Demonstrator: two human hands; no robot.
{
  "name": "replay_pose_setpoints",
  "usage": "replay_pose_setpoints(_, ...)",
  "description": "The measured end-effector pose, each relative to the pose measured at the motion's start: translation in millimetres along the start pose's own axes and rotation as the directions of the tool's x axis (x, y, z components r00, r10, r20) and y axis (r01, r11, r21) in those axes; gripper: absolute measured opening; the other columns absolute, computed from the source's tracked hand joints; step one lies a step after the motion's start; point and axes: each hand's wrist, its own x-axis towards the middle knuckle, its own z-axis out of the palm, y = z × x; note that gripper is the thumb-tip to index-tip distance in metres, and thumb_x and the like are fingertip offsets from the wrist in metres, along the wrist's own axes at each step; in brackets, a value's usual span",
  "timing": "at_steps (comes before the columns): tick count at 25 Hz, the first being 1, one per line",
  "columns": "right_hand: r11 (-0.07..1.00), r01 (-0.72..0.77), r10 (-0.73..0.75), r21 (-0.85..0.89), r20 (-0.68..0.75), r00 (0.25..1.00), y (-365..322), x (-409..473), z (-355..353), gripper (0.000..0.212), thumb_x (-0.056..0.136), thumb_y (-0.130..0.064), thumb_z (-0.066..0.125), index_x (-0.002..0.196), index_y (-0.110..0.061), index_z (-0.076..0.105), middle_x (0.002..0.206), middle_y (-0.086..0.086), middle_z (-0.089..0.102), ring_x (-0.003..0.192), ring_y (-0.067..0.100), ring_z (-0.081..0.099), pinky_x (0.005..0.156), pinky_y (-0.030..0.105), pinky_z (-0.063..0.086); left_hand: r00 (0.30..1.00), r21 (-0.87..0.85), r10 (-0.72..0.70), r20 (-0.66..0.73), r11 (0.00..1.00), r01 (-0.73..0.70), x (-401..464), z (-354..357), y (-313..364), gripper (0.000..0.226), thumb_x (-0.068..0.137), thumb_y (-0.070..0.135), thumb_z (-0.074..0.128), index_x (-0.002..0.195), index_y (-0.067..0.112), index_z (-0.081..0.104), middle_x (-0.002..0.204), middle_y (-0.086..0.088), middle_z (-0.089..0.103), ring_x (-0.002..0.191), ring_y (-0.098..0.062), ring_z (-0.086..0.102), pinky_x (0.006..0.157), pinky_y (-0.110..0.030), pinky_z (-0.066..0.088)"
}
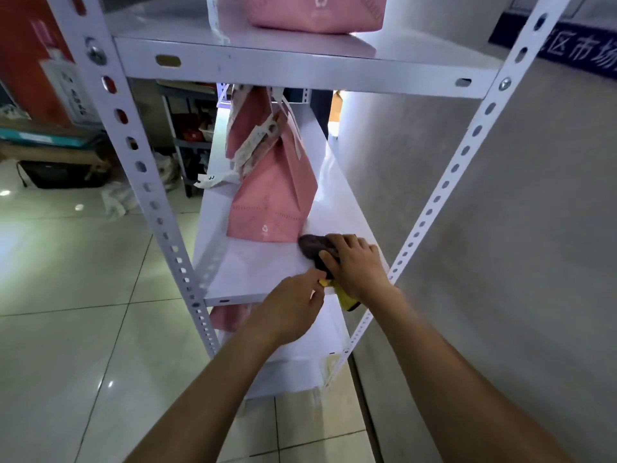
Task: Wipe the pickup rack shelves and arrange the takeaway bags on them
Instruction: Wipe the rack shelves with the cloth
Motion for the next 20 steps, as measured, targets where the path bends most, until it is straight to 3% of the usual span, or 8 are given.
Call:
replay_pose_setpoints(2,0.998,-0.021,0.017,0.063,0.067,0.998,3.4,-2.5,10.1,0.049,0.106,-0.052,0.028,0.148,-0.031,0.04,0.153,0.001,0.045,0.139,0.028,0.042,0.117,0.044,0.027,0.999,0.022,0.029,-0.014,0.999,-0.028,9.3,-1.2,-11.8,0.03,0.104,0.028,0.041,0.13,0.028,0.054,0.125,0.002,0.065,0.104,-0.017,0.059,0.09,-0.024,0.044)
replay_pose_setpoints(5,0.95,0.004,0.041,0.313,-0.138,0.99,8.7,-25.2,10.0,0.04,0.108,-0.045,0.033,0.143,-0.032,0.047,0.149,-0.004,0.049,0.136,0.018,0.044,0.116,0.036,0.033,0.995,0.038,0.088,-0.053,0.996,-0.086,23.2,-1.3,-18.7,0.027,0.102,0.022,0.044,0.126,0.025,0.058,0.123,0.001,0.064,0.101,-0.016,0.055,0.091,-0.03,0.05)
replay_pose_setpoints(8,0.904,-0.068,0.224,0.422,-0.335,0.915,12.3,-61.2,10.6,0.023,0.104,-0.04,0.041,0.123,-0.037,0.053,0.117,-0.021,0.056,0.105,-0.003,0.052,0.088,0.009,0.041,0.982,0.072,0.156,-0.11,0.986,-0.149,39.9,4.5,-17.2,0.03,0.1,0.019,0.047,0.128,0.025,0.056,0.13,0.002,0.057,0.105,-0.018,0.05,0.093,-0.034,0.051)
replay_pose_setpoints(10,0.834,-0.246,0.411,0.494,-0.26,0.874,14.3,-78.1,14.8,0.008,0.101,-0.038,0.046,0.107,-0.039,0.051,0.096,-0.021,0.058,0.085,-0.003,0.058,0.067,0.008,0.043,0.968,0.117,0.203,-0.15,0.975,-0.187,53.6,10.6,-11.9,0.031,0.098,0.016,0.048,0.125,0.023,0.059,0.129,0.0,0.056,0.107,-0.02,0.048,0.093,-0.036,0.049)
replay_pose_setpoints(13,0.758,-0.363,0.489,0.541,-0.104,0.866,18.3,-82.5,25.4,0.008,0.103,-0.033,0.05,0.106,-0.028,0.055,0.084,-0.012,0.064,0.075,0.005,0.063,0.066,0.029,0.057,0.965,0.25,0.208,-0.158,0.954,-0.165,70.4,21.8,-3.9,0.029,0.095,0.024,0.053,0.124,0.022,0.06,0.129,-0.001,0.056,0.112,-0.023,0.047,0.096,-0.038,0.046)
replay_pose_setpoints(17,0.677,-0.394,0.549,0.621,-0.069,0.833,9.2,-73.5,30.0,0.021,0.102,-0.035,0.053,0.119,-0.023,0.058,0.095,-0.014,0.062,0.082,-0.001,0.059,0.064,0.005,0.04,0.98,0.341,0.171,-0.097,0.931,-0.129,78.7,33.8,-6.0,0.046,0.087,0.045,0.064,0.128,0.027,0.056,0.133,0.001,0.056,0.116,-0.024,0.048,0.099,-0.037,0.045)
replay_pose_setpoints(20,0.625,-0.39,0.577,0.676,-0.062,0.815,0.8,-75.9,32.0,0.027,0.102,-0.034,0.054,0.127,-0.024,0.058,0.105,-0.013,0.061,0.09,0.002,0.059,0.076,0.005,0.043,0.974,0.365,0.192,-0.12,0.921,-0.137,81.3,36.0,-10.2,0.048,0.085,0.046,0.067,0.129,0.03,0.057,0.133,-0.001,0.057,0.116,-0.026,0.049,0.095,-0.037,0.046)
